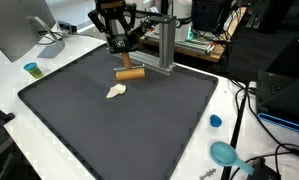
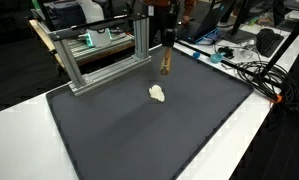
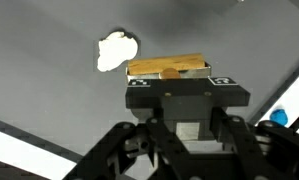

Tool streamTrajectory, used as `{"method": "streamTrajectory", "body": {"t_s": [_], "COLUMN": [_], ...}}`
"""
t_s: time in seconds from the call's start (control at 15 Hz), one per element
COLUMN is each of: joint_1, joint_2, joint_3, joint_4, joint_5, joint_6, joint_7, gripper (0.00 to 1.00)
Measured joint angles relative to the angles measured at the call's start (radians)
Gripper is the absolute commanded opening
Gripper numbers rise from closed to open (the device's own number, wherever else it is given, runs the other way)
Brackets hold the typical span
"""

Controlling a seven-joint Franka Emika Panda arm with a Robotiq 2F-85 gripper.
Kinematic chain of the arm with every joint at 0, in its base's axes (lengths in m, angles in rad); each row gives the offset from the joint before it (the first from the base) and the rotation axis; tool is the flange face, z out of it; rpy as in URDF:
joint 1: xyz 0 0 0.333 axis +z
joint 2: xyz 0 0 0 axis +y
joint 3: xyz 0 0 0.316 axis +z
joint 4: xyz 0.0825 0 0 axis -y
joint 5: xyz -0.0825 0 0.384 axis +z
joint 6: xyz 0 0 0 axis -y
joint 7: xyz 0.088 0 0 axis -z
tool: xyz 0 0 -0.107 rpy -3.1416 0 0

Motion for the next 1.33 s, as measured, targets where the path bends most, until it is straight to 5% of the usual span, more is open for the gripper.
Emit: {"method": "streamTrajectory", "body": {"t_s": [0.8, 0.87, 0.93, 1.0, 1.33], "joint_1": [-0.222, -0.230, -0.237, -0.241, -0.227], "joint_2": [0.223, 0.228, 0.227, 0.224, 0.226], "joint_3": [0.013, 0.014, 0.018, 0.021, 0.014], "joint_4": [0.176, 0.188, 0.197, 0.206, 0.199], "joint_5": [0.082, 0.098, 0.129, 0.153, 0.159], "joint_6": [-0.038, -0.072, -0.110, -0.140, -0.093], "joint_7": [-0.851, -0.904, -0.941, -0.962, -0.957], "gripper": [0.21, 0.46, 0.46, 0.21, 0.21]}}
